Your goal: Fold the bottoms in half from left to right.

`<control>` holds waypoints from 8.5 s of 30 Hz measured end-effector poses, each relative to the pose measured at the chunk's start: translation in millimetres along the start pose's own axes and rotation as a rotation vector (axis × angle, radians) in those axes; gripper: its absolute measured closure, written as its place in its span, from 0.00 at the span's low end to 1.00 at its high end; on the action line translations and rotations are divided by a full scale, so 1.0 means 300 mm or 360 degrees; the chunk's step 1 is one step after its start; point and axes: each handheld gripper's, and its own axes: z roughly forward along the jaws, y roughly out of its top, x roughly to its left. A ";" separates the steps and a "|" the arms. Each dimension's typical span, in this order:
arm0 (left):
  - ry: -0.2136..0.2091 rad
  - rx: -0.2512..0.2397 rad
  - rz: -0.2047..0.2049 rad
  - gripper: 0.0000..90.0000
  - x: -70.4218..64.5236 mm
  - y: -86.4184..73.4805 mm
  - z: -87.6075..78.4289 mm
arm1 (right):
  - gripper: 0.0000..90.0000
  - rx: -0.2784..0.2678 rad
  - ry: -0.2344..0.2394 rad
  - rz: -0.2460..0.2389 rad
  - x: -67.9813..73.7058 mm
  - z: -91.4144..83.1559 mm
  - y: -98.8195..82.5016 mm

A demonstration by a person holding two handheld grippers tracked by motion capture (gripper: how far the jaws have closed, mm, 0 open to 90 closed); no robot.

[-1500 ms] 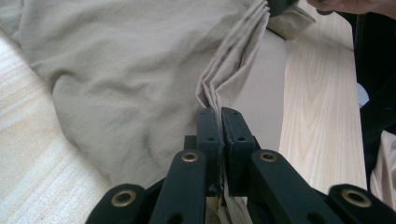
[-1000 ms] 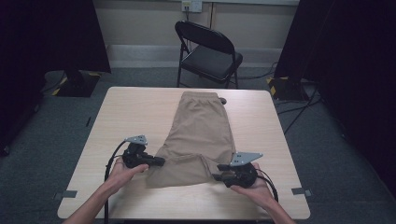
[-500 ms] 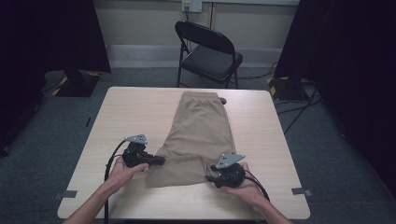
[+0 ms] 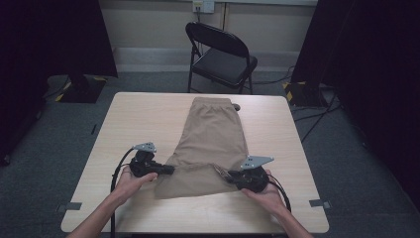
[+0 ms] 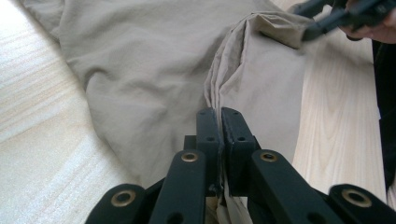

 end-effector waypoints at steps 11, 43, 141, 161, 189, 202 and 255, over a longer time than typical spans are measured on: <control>-0.0003 0.0001 -0.0004 0.96 0.004 0.001 0.002 | 0.62 0.0109 -0.0056 -0.0125 0.058 0.065 -0.010; 0.0018 -0.0061 0.0026 0.96 -0.038 -0.014 -0.043 | 0.97 -0.0114 -0.0151 0.0132 -0.059 -0.057 0.008; 0.0170 -0.0415 0.0186 0.96 -0.085 0.304 -0.190 | 0.97 -0.0435 -0.0213 0.0034 -0.116 -0.286 0.256; 0.0276 -0.0518 0.0135 0.96 0.040 0.496 -0.164 | 0.97 -0.0473 -0.0353 0.0071 -0.265 -0.259 0.402; 0.0304 -0.0492 0.0065 0.76 0.075 0.416 -0.088 | 0.64 -0.0334 -0.0510 0.0260 -0.361 -0.137 0.322; 0.0168 -0.0131 0.0061 0.83 0.048 0.180 0.122 | 0.75 -0.0039 -0.0271 0.0174 -0.236 -0.011 0.132; 0.0198 0.0137 0.0214 1.00 -0.032 0.063 0.207 | 1.00 0.0190 -0.0212 0.0070 -0.137 0.044 -0.011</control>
